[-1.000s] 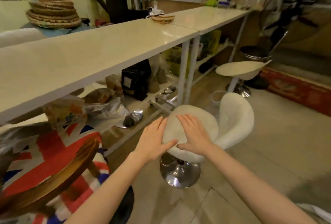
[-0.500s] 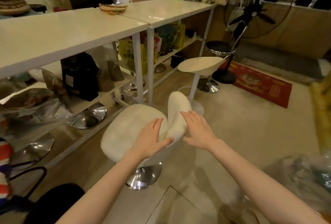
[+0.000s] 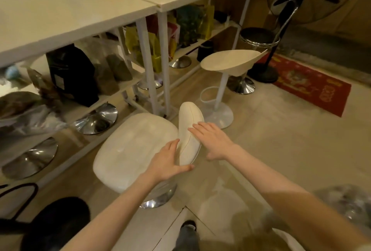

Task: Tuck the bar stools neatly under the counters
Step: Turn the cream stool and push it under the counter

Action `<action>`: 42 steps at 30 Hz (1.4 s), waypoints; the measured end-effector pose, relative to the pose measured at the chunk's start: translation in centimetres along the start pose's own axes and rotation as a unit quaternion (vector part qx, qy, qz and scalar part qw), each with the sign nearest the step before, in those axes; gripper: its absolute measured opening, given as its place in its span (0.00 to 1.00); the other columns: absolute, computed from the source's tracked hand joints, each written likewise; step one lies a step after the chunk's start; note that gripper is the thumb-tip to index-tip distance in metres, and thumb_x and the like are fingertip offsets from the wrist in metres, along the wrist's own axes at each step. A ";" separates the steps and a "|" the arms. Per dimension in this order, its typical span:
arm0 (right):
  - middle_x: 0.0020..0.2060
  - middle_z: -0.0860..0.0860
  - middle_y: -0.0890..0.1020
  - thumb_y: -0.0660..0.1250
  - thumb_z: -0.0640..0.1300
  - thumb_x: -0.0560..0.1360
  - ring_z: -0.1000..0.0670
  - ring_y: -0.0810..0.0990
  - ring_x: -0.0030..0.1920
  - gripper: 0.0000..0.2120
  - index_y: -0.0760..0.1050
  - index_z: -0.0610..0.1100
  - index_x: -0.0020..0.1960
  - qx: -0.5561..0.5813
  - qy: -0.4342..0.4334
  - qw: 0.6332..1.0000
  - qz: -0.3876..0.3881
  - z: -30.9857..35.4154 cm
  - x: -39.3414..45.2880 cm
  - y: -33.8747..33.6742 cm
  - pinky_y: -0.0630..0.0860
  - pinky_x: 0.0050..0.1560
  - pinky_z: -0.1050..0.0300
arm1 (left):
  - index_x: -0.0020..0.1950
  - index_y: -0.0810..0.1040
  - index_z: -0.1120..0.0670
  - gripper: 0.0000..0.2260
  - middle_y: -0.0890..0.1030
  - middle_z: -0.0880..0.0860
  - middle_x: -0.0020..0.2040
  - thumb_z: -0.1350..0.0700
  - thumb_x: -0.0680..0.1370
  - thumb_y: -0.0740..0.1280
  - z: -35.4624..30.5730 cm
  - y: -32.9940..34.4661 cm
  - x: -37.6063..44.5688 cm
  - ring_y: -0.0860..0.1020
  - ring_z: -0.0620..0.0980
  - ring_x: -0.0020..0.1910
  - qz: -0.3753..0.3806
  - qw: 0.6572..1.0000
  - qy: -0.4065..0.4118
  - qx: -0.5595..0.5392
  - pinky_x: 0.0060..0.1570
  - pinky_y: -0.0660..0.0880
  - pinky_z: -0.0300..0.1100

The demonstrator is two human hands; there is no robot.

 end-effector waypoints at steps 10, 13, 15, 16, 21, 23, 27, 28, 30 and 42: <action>0.74 0.46 0.58 0.74 0.51 0.63 0.46 0.53 0.74 0.49 0.50 0.45 0.75 -0.032 -0.171 0.985 0.025 -2.6 5.9 2.0 0.47 0.73 0.49 | 0.76 0.48 0.53 0.49 0.64 0.55 0.72 0.33 0.66 0.68 0.6 2.8 2.5 0.68 0.53 0.67 0.031 0.996 -0.081 0.031 0.62 0.69 0.45; 0.73 0.45 0.60 0.74 0.50 0.64 0.46 0.55 0.74 0.46 0.53 0.45 0.74 -0.057 -0.246 0.967 0.027 -3.0 7.1 2.8 0.47 0.73 0.48 | 0.75 0.50 0.52 0.48 0.69 0.54 0.69 0.33 0.64 0.68 0.9 3.0 2.9 0.71 0.53 0.63 0.015 0.993 -0.108 0.037 0.58 0.71 0.45; 0.71 0.44 0.64 0.74 0.49 0.63 0.44 0.58 0.72 0.44 0.57 0.44 0.72 -0.074 -0.307 0.949 0.021 -3.3 7.8 3.1 0.48 0.73 0.48 | 0.74 0.54 0.50 0.45 0.74 0.53 0.64 0.34 0.64 0.68 1.2 3.2 3.1 0.74 0.53 0.58 -0.003 0.991 -0.130 0.041 0.53 0.73 0.45; 0.69 0.44 0.67 0.75 0.48 0.62 0.44 0.60 0.71 0.42 0.59 0.43 0.71 -0.077 -0.339 0.938 0.010 -3.4 8.1 3.2 0.48 0.72 0.48 | 0.73 0.55 0.49 0.43 0.76 0.53 0.62 0.34 0.64 0.68 1.2 3.4 3.1 0.75 0.53 0.56 -0.017 0.989 -0.142 0.045 0.51 0.74 0.46; 0.59 0.40 0.75 0.76 0.45 0.59 0.41 0.70 0.63 0.36 0.68 0.37 0.63 -0.048 -0.463 0.885 -0.002 -3.3 9.1 3.6 0.58 0.68 0.48 | 0.72 0.59 0.49 0.43 0.78 0.54 0.57 0.30 0.62 0.57 -0.2 3.5 2.4 0.77 0.56 0.52 -0.095 0.965 -0.223 0.101 0.51 0.74 0.48; 0.56 0.40 0.77 0.76 0.45 0.56 0.40 0.73 0.58 0.35 0.70 0.36 0.60 -0.036 -0.489 0.872 -0.012 -3.3 9.5 3.8 0.64 0.65 0.47 | 0.72 0.60 0.51 0.45 0.78 0.55 0.58 0.29 0.60 0.54 -0.9 3.6 1.9 0.76 0.57 0.54 -0.121 0.952 -0.260 0.110 0.55 0.72 0.50; 0.46 0.43 0.79 0.77 0.41 0.50 0.41 0.78 0.47 0.33 0.73 0.38 0.53 0.005 -0.505 0.863 -0.032 -3.3 9.7 4.3 0.74 0.51 0.51 | 0.75 0.56 0.51 0.43 0.70 0.54 0.67 0.38 0.66 0.70 -1.7 4.4 1.4 0.70 0.56 0.64 -0.133 0.928 -0.317 0.145 0.66 0.62 0.49; 0.45 0.44 0.80 0.77 0.40 0.48 0.42 0.79 0.45 0.33 0.73 0.38 0.53 0.009 -0.505 0.862 -0.039 -3.4 9.8 4.4 0.75 0.49 0.52 | 0.75 0.56 0.51 0.43 0.70 0.55 0.68 0.40 0.66 0.72 -1.7 4.4 1.4 0.69 0.56 0.65 -0.138 0.923 -0.327 0.148 0.66 0.62 0.49; 0.43 0.45 0.80 0.77 0.40 0.46 0.43 0.79 0.43 0.34 0.74 0.39 0.52 0.015 -0.503 0.862 -0.061 -3.4 9.9 4.5 0.75 0.46 0.53 | 0.73 0.59 0.51 0.40 0.73 0.55 0.65 0.45 0.66 0.73 -1.5 4.5 1.6 0.72 0.56 0.62 -0.153 0.917 -0.335 0.157 0.64 0.64 0.49; 0.39 0.45 0.79 0.75 0.36 0.48 0.44 0.78 0.39 0.29 0.75 0.39 0.49 0.049 -0.508 0.855 -0.096 -3.7 10.9 4.9 0.75 0.43 0.54 | 0.58 0.67 0.49 0.34 0.82 0.52 0.47 0.45 0.57 0.79 -0.4 4.7 1.9 0.80 0.55 0.44 -0.188 0.905 -0.332 0.186 0.49 0.77 0.51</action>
Point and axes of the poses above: each hand's wrist, its own x-axis towards the middle knuckle, its own y-axis out of the palm, z = x × y, the point moved 6 cm from there along x, towards the middle knuckle
